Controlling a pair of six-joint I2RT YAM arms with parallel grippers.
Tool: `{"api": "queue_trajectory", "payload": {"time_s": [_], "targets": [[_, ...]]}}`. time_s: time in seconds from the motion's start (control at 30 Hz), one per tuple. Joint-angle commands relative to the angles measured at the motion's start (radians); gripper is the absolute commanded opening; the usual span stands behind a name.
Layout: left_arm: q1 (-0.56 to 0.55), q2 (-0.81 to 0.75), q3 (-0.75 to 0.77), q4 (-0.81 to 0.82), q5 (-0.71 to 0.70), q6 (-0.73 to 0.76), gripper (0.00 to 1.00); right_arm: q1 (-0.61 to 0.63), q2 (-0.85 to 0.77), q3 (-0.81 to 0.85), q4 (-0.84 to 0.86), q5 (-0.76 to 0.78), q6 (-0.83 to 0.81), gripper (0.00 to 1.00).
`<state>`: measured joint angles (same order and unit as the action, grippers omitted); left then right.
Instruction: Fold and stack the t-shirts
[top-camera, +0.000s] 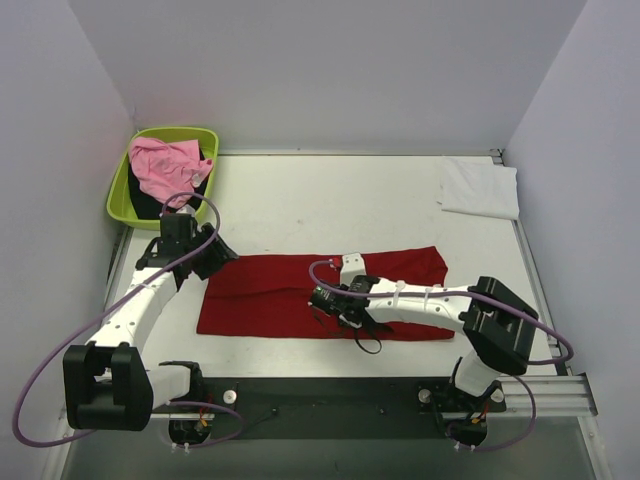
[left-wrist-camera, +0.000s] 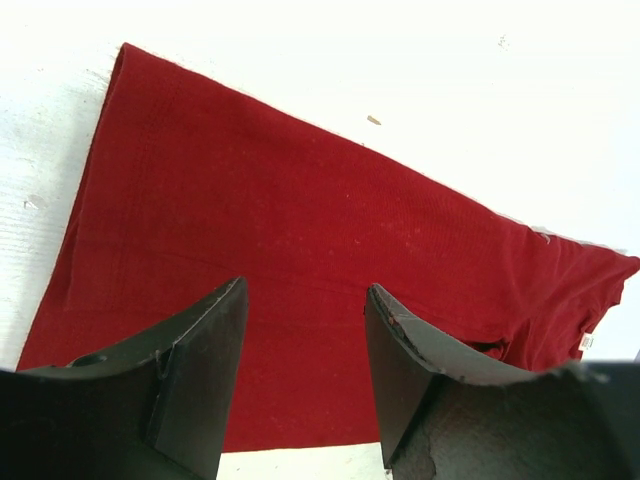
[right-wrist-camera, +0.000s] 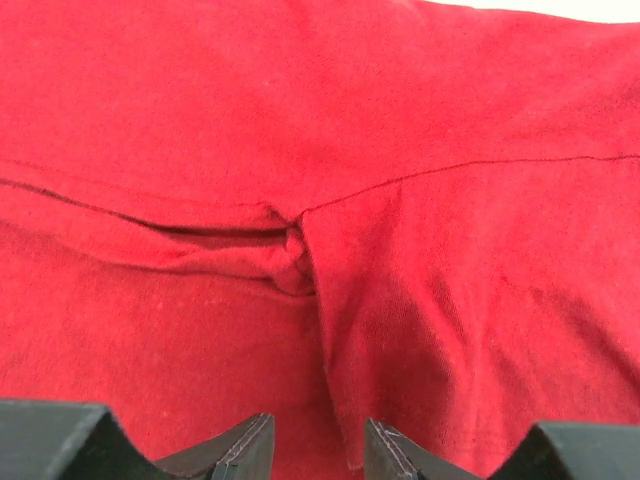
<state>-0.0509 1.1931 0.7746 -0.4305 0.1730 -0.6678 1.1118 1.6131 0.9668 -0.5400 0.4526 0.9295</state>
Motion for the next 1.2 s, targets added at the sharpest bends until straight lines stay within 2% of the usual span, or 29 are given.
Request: {"api": "queue_trajectory", "payload": {"time_s": [0.0, 0.27, 0.47, 0.57, 0.63, 1.17], "targets": [[0.010, -0.027, -0.003, 0.016, 0.006, 0.022, 0.60, -0.029, -0.005, -0.008, -0.011, 0.017, -0.020, 0.40], [0.016, -0.021, -0.011, 0.022, 0.006, 0.023, 0.60, -0.061, -0.016, -0.053, 0.011, 0.005, -0.026, 0.37], [0.017, -0.017, -0.012, 0.027, 0.006, 0.022, 0.60, -0.063, -0.010, -0.074, 0.034, -0.006, -0.014, 0.30], [0.017, -0.017, -0.015, 0.029, 0.008, 0.020, 0.60, -0.063, -0.010, -0.076, 0.034, -0.008, -0.012, 0.16], [0.017, -0.015, -0.017, 0.032, 0.008, 0.020, 0.60, -0.063, -0.012, -0.068, 0.034, -0.009, -0.015, 0.01], [0.017, -0.007, -0.021, 0.042, 0.011, 0.017, 0.60, -0.050, -0.071, -0.022, 0.038, -0.051, -0.023, 0.00]]}}
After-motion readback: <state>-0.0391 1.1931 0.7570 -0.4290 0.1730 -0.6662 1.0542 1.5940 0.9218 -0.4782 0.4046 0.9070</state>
